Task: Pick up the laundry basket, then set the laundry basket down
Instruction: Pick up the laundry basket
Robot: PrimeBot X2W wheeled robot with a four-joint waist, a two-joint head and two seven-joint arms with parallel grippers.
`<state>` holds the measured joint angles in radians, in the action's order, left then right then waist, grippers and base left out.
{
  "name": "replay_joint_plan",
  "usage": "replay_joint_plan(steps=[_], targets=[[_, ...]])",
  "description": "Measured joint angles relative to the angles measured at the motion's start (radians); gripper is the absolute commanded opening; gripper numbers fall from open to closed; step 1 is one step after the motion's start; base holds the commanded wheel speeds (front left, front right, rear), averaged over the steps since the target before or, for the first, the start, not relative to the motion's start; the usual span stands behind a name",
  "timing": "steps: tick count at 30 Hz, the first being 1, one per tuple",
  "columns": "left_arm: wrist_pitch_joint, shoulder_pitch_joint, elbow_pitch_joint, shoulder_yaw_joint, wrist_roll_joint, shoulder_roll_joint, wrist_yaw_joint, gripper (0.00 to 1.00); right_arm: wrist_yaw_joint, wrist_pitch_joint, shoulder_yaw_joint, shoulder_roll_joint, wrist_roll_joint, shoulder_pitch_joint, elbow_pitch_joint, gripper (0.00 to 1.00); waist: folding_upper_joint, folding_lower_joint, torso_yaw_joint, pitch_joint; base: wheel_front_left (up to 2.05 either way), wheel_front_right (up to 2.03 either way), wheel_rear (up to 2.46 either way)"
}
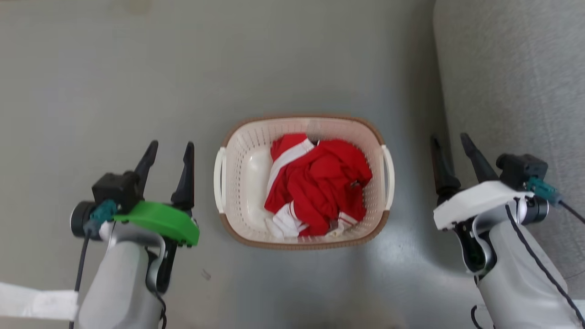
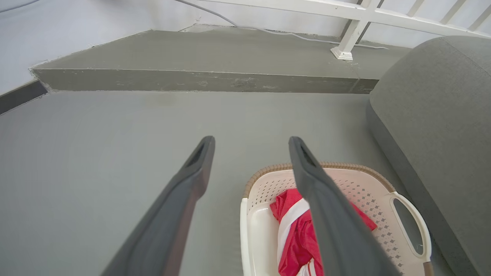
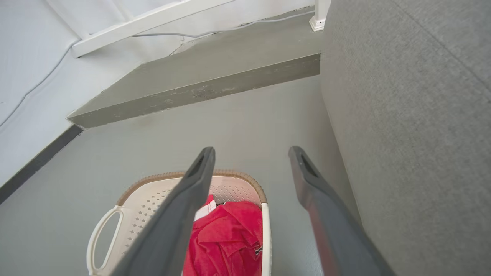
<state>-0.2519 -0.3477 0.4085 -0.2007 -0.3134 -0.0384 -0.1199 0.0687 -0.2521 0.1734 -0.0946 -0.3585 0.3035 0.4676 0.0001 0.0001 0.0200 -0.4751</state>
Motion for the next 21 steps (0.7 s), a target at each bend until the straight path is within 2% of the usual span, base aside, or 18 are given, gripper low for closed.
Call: replay_joint_plan(steps=[21], targets=[[0.023,-0.241,0.252,-0.069,-0.042,0.008,-0.005,1.00,0.010,0.052,0.034,0.016,-0.011,0.232,0.227,1.00,0.0000,0.0001,-0.014,-0.272,0.00,0.00,0.00]])
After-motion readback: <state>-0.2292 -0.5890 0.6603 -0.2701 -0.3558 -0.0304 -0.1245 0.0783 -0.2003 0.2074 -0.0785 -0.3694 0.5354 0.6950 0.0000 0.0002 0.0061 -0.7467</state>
